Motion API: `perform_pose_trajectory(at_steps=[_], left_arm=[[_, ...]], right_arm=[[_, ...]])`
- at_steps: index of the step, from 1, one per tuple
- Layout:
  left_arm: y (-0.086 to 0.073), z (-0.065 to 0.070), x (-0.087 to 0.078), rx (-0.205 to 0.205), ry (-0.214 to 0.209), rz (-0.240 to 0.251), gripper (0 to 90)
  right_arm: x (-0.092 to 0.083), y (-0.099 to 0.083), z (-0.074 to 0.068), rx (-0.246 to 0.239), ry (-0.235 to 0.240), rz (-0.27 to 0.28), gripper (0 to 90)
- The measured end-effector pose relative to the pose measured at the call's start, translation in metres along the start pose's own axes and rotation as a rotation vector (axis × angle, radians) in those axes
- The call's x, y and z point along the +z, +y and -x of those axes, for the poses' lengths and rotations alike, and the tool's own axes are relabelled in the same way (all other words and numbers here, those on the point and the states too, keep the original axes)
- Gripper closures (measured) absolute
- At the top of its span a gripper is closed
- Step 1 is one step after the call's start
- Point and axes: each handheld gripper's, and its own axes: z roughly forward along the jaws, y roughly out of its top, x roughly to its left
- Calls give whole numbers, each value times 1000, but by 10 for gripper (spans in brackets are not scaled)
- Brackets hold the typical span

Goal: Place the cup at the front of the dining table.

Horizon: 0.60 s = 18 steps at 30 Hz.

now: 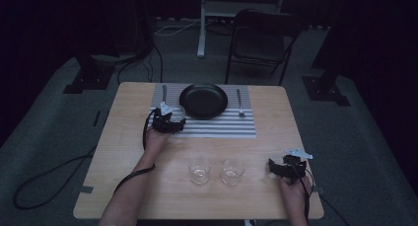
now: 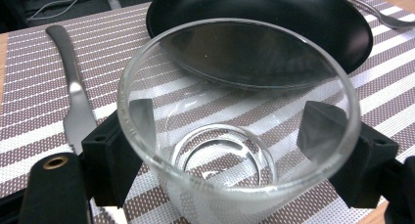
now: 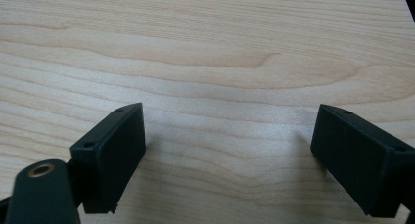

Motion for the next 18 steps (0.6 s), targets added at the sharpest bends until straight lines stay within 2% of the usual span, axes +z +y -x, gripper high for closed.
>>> perform_pose_trajectory(at_steps=[5, 12, 18], left_arm=[[0, 0, -4, 2, 1, 4, 191], [-11, -1, -13, 0, -18, -4, 191], [-16, -1, -20, 1, -16, 4, 191]], right_arm=[[0, 0, 0, 0, 0, 0, 125], [0, 0, 0, 0, 0, 0, 125], [0, 0, 0, 0, 0, 0, 125]])
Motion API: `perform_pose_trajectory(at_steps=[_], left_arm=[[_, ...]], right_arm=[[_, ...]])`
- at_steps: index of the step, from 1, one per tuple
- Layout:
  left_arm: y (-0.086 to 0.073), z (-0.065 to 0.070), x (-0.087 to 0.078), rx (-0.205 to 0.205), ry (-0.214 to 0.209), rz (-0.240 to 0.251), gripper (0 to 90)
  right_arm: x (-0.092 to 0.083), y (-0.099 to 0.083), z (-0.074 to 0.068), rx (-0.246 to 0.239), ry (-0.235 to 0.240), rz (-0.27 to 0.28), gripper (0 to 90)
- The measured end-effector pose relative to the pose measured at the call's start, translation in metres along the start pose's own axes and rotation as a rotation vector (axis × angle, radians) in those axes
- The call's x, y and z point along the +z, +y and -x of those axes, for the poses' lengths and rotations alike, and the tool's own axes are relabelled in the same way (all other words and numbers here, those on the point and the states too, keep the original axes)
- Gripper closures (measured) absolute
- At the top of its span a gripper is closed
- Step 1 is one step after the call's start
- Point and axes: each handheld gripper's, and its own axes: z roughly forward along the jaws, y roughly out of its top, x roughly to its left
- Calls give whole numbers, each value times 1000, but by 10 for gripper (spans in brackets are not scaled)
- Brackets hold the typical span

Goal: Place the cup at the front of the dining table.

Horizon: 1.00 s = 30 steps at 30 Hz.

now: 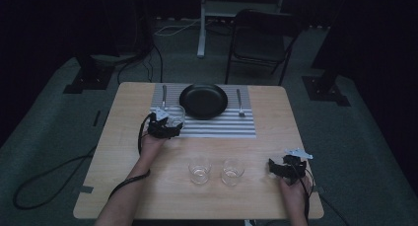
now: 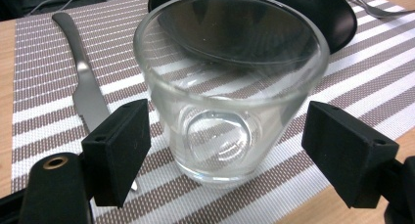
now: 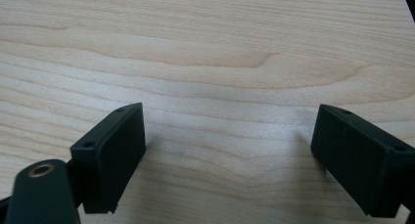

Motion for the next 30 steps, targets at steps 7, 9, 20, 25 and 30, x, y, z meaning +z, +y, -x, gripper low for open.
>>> perform_pose_trajectory(at_steps=[7, 9, 20, 25, 30], left_arm=[[-7, -2, -12, -8, -10, 1, 191], [-8, -1, -15, -4, -10, 9, 191], [-22, 0, -37, 10, -22, 16, 191], [-29, -1, -48, 8, -33, 19, 191], [-34, -3, -58, 2, -30, 27, 191]], right_arm=[[0, 0, 0, 0, 0, 0, 125], [0, 0, 0, 0, 0, 0, 125], [0, 0, 0, 0, 0, 0, 125], [0, 0, 0, 0, 0, 0, 125], [0, 0, 0, 0, 0, 0, 125]])
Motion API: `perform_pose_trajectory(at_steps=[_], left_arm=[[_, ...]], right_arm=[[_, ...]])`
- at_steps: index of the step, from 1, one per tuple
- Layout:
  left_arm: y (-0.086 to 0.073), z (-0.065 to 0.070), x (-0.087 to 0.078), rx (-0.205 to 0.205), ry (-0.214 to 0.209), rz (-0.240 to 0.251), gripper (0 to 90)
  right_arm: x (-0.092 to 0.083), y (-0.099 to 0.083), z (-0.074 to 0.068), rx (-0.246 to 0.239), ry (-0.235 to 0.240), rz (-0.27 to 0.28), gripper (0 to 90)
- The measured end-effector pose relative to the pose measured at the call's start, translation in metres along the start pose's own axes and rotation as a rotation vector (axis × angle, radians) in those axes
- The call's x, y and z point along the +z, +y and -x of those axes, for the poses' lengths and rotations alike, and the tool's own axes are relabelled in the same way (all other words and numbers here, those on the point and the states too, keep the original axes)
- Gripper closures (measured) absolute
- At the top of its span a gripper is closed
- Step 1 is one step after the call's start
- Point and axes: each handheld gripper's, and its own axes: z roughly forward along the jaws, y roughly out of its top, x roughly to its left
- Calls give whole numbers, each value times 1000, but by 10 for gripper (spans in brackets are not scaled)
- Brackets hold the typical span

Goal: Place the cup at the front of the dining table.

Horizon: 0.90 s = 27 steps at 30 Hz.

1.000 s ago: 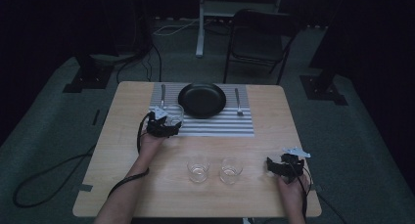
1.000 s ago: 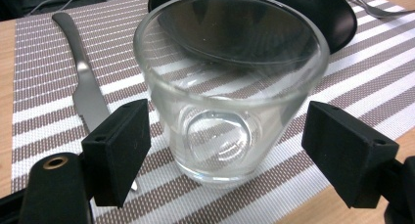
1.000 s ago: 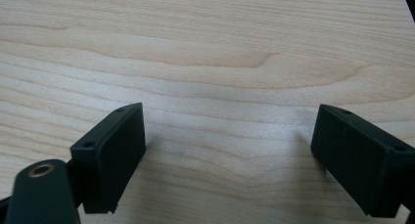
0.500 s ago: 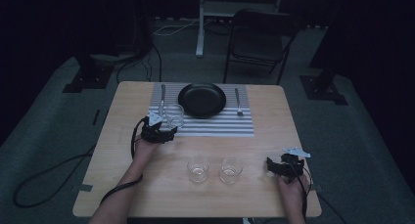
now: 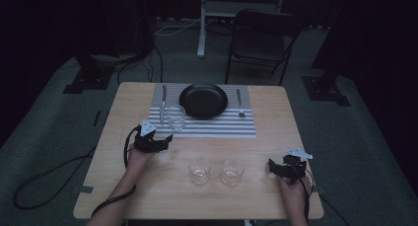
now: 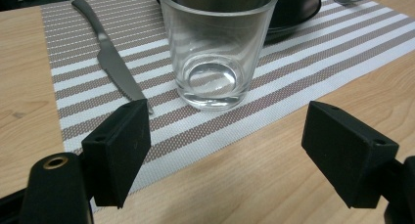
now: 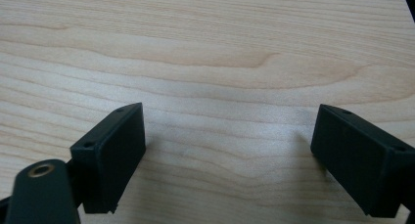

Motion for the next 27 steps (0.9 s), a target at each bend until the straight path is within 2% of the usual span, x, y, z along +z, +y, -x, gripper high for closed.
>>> perform_pose_trajectory(at_steps=[8, 16, 17, 27], left_arm=[[-10, -2, -11, 7, 12, -14, 191], [-19, -4, -22, -10, 10, -6, 191], [-24, -4, -28, -23, 10, 2, 191], [-38, -11, -45, -28, 37, 3, 191]], right_arm=[[0, 0, 0, 0, 0, 0, 125], [0, 0, 0, 0, 0, 0, 125], [0, 0, 0, 0, 0, 0, 125], [0, 0, 0, 0, 0, 0, 125]])
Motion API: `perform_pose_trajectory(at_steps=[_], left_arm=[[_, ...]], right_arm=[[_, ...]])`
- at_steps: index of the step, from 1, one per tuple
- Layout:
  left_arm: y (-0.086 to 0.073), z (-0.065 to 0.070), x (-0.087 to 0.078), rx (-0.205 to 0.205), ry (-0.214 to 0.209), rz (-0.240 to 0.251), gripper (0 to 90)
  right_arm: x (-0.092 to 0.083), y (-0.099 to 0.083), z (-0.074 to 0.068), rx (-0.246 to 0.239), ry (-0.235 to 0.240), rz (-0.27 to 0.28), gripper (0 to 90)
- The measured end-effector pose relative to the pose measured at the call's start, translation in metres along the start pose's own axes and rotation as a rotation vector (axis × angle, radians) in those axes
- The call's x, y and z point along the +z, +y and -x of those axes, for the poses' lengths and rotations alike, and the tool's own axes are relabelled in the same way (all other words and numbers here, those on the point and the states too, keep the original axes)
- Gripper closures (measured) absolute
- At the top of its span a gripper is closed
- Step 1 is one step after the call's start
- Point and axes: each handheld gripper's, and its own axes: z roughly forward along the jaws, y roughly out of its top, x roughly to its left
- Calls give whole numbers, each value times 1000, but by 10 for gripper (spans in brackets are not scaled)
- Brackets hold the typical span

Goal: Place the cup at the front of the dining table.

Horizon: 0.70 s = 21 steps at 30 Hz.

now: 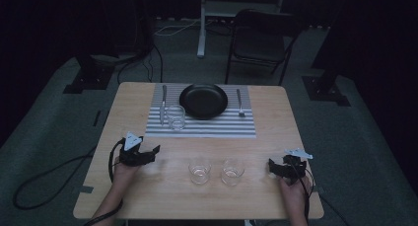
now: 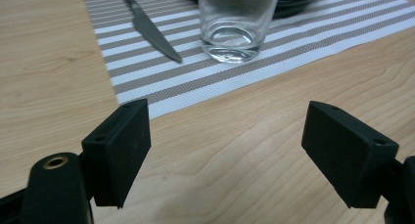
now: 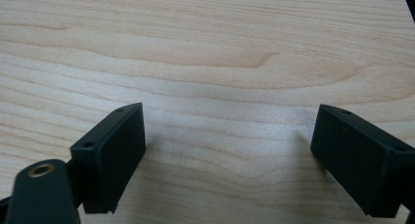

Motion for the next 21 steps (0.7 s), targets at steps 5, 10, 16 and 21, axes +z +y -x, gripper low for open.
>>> perform_pose_trajectory(at_steps=[5, 10, 16, 21], left_arm=[[-8, -7, -10, -9, 15, 1, 191], [-14, -13, -17, -21, 30, -1, 192], [-23, -19, -24, -14, 40, -15, 191], [-29, -26, -33, -26, 54, -19, 191]], right_arm=[[0, 0, 0, 0, 0, 0, 125], [0, 0, 0, 1, 0, 1, 125], [0, 0, 0, 4, 0, 0, 125], [0, 0, 0, 3, -1, -1, 125]])
